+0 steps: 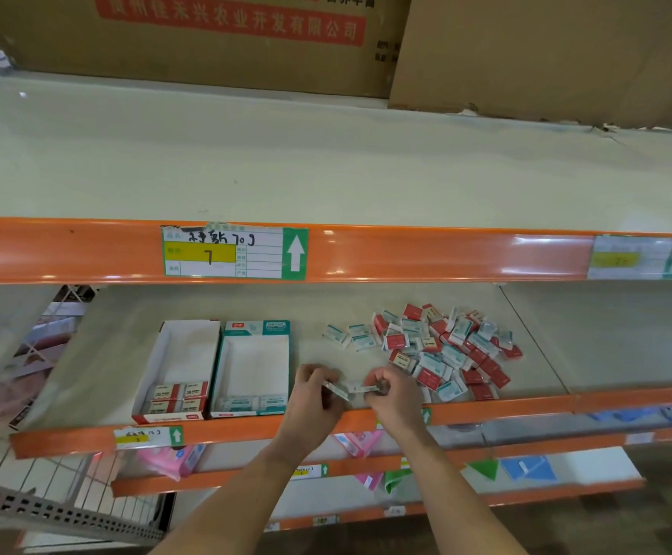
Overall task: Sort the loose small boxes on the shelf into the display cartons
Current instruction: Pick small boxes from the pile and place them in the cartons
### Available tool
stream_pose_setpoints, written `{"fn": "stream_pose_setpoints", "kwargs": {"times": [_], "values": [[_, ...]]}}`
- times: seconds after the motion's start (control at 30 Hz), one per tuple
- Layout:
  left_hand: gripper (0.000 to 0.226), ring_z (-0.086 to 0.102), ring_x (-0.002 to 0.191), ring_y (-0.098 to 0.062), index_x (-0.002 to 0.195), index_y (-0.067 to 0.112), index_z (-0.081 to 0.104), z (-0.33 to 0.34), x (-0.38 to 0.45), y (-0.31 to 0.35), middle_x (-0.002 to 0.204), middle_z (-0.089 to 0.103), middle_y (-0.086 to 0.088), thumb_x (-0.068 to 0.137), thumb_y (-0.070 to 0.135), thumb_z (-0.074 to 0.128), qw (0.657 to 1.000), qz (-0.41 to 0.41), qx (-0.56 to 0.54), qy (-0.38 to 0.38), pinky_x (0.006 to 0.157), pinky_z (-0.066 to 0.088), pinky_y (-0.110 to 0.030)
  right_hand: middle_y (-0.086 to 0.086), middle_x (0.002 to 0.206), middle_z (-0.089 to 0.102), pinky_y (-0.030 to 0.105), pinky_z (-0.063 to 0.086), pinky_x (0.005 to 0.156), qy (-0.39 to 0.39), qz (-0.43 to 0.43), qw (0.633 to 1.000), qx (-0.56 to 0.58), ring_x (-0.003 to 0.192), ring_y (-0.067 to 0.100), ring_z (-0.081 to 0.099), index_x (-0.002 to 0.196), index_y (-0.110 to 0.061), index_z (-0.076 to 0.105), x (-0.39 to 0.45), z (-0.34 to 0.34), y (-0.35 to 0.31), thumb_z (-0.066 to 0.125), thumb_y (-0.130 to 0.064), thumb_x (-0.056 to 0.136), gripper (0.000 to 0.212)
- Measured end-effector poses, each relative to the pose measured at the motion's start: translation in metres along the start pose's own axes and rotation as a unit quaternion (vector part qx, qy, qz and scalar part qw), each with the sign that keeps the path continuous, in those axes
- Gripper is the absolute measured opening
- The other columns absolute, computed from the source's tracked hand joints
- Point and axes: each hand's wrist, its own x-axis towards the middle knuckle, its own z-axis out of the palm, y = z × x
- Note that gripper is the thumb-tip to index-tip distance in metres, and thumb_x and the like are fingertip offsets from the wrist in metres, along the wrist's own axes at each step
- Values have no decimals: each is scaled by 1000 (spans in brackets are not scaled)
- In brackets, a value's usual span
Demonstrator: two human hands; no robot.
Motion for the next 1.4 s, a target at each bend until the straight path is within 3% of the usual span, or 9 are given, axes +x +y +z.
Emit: {"fn": "stream_pose_setpoints", "kwargs": {"times": [0.1,0.2,0.33,0.43,0.67,0.87,1.0,1.23,1.4], "values": [[40,52,99,0,114,19,57,0,1,0,119,42,9,80,17,77,1000,-8,-6,-1,82,35,5,-10,91,64,19,43,66,-4,-4,1000,8,86,11,60,91,-28,64,1,1,3,80,-6,71,34],[43,50,111,-7,120,20,54,1,1,-2,125,40,10,83,9,72,1000,-12,-14,-1,88,40,-3,-12,100,64,30,53,80,-4,-3,1000,16,96,10,60,100,-27,66,1,0,5,82,-7,69,40],[47,47,115,-5,127,21,52,1,-1,-1,130,38,11,86,3,68,1000,-4,-21,3,95,45,-12,-10,110,63,34,52,93,-6,-11,1000,10,108,12,57,113,-23,68,1,1,6,82,-8,73,46],[46,46,119,-7,128,19,51,1,-1,-1,130,37,12,87,0,64,1000,7,-7,7,97,44,-12,-10,113,63,36,50,96,-9,-20,1000,-2,111,13,56,116,-22,68,0,2,5,83,-12,74,46],[38,43,120,-15,130,15,52,6,-1,8,130,42,2,93,7,56,995,19,100,23,106,42,-26,-12,96,63,26,46,83,37,-38,998,-19,96,10,56,95,-27,64,-3,4,2,82,-17,75,29],[38,43,120,-19,130,20,52,-4,10,12,132,48,1,94,17,60,974,11,227,-11,102,44,-29,-12,112,63,32,47,97,41,-40,998,-40,109,11,55,113,-26,66,-4,7,5,80,-17,78,38],[37,46,117,-19,133,21,52,-7,14,15,130,51,1,96,18,55,965,42,259,-28,100,43,-30,-11,119,58,21,40,91,24,-48,995,-89,110,9,52,117,-28,67,-4,5,2,78,-29,82,36],[35,45,119,-19,133,27,52,-19,17,19,129,50,3,99,29,48,944,123,306,-11,103,37,-31,-6,118,58,19,40,86,-6,-65,988,-141,111,12,52,121,-25,64,2,-10,-5,69,-28,90,32],[41,47,119,-19,136,30,53,-37,22,17,126,54,6,95,26,55,942,150,299,6,102,37,-32,-7,124,57,19,38,92,-4,-98,987,-125,114,9,50,125,-23,62,6,-9,-19,68,-23,92,34]]}}
